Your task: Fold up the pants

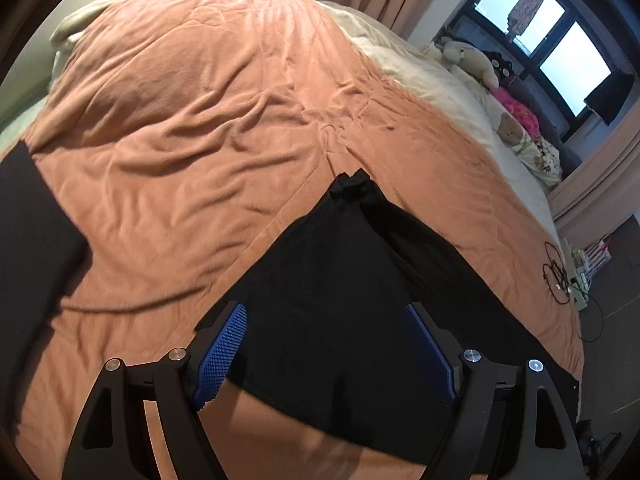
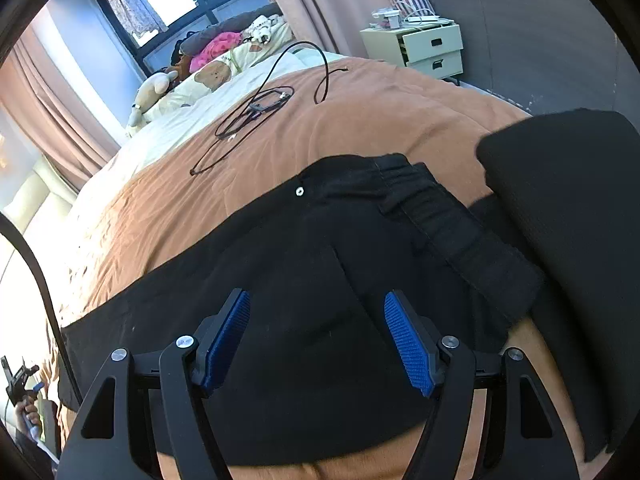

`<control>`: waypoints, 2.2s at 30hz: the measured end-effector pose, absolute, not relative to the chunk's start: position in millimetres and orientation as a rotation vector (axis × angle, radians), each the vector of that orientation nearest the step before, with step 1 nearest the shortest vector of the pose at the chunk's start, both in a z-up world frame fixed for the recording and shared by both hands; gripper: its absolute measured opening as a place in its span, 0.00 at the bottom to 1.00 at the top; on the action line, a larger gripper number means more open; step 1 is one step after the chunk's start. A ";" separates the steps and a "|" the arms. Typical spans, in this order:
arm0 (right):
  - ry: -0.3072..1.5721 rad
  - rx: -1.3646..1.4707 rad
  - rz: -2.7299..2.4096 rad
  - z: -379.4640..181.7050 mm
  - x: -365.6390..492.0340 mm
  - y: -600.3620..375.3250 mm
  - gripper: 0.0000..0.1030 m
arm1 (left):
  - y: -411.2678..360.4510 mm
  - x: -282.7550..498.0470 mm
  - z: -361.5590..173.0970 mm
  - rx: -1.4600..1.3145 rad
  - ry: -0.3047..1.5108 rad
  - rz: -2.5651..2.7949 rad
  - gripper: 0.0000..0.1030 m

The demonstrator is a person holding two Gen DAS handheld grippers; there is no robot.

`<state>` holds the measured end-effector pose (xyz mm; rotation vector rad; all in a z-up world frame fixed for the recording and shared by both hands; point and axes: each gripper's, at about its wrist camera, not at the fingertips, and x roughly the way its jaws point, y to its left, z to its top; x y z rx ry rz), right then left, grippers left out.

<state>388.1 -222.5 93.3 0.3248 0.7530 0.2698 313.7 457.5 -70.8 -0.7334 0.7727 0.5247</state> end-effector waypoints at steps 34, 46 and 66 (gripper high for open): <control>0.851 0.577 0.240 30.4 346.2 -260.9 0.61 | 459.3 277.6 -165.4 -0.946 0.786 0.545 0.41; 0.833 0.587 0.166 24.5 362.9 -270.7 0.03 | 452.4 264.6 -159.1 -0.941 0.761 0.560 0.01; 0.843 0.651 0.275 20.2 335.9 -286.2 0.34 | 460.9 255.6 -171.1 -1.071 0.712 0.528 0.42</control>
